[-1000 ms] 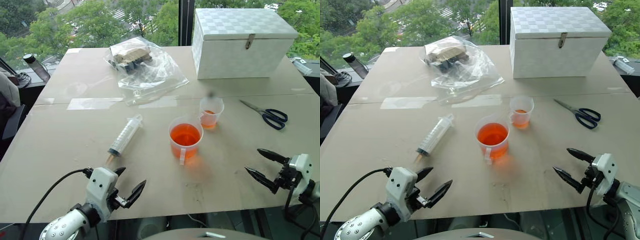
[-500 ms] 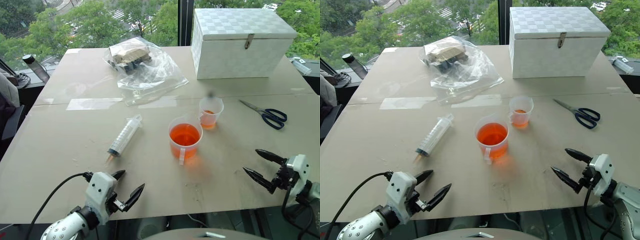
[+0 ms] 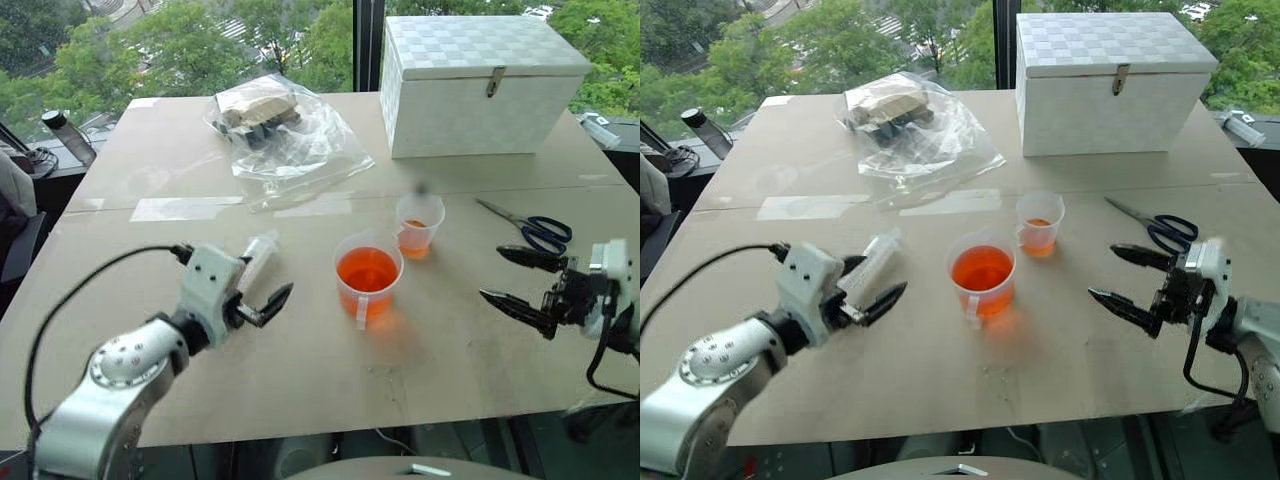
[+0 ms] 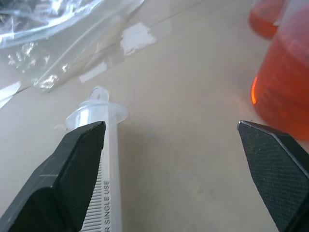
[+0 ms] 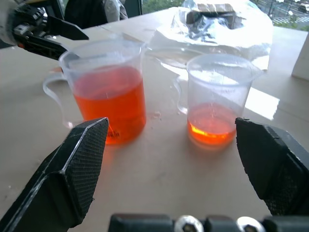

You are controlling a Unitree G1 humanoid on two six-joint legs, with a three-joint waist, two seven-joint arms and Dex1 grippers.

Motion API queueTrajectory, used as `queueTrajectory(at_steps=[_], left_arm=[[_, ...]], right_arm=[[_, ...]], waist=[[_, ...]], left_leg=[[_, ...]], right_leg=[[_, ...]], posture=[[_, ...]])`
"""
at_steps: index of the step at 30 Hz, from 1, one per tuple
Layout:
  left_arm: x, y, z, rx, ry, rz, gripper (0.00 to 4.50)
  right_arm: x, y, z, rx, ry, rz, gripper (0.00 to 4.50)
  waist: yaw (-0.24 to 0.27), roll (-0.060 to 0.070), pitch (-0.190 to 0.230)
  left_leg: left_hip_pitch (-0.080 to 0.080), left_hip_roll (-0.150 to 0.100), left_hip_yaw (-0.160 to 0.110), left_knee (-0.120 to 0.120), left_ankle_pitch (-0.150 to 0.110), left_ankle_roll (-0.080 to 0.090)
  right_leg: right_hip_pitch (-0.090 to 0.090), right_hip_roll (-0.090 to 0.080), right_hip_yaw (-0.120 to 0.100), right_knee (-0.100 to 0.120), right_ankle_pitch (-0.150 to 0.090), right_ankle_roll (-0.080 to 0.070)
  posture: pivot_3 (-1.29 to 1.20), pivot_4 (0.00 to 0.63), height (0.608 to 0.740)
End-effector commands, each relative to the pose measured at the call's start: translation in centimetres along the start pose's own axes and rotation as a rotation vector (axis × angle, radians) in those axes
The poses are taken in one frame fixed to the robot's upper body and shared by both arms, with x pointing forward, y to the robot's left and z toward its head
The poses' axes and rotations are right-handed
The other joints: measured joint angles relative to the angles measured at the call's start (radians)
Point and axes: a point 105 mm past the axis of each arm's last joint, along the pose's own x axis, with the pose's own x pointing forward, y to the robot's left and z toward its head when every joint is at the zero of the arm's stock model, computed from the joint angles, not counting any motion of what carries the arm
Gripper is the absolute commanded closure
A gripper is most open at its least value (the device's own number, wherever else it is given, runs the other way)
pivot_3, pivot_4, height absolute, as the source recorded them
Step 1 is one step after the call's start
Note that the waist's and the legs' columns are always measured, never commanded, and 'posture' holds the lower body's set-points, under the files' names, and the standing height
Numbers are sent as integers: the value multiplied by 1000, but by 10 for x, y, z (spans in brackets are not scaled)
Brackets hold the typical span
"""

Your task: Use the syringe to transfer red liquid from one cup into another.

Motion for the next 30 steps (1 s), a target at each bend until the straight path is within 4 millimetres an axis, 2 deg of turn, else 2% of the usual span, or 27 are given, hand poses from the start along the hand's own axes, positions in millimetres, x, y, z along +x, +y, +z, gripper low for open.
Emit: queueTrajectory(at_steps=[1,4,8,13,17,27,30], left_arm=[[3,20,23,-25,65,75,45],[4,26,30,-74,147,63,45],[5,33,31,-79,231,-6,45],[8,47,22,-86,372,-9,45],[4,45,10,-91,510,-96,45],[14,47,3,-110,657,-141,45],[20,45,3,-107,670,-150,45]], right_arm=[[18,20,43,-40,-40,139,0],[30,27,63,-58,-31,200,0],[46,40,83,-79,-9,282,0],[60,54,89,-148,56,360,0],[69,56,99,-193,19,372,0],[70,57,101,-257,28,324,0],[70,54,101,-270,58,280,0]], waist=[[0,-1,1],[-4,-6,3],[-20,-12,8],[-17,-14,10],[-18,-17,12],[-14,-18,12],[-14,-18,12]], left_leg=[[-1,0,-2,1,0,0],[-1,-1,-2,1,1,-2],[-2,-1,-1,0,3,-6],[-2,-1,-2,0,4,-6],[-2,-1,-2,0,4,-6],[-4,-1,-2,0,4,-7],[-11,-1,-1,1,4,-7]], right_leg=[[-1,1,-2,0,0,0],[1,1,-2,0,0,1],[-2,2,0,0,0,1],[-2,1,0,0,0,1],[-2,0,0,0,0,1],[-5,-1,0,0,0,1],[-12,-1,0,2,0,1]], posture=[[0,150,740],[0,150,740],[0,150,740],[0,150,740],[0,150,740],[0,150,740],[0,150,740]])
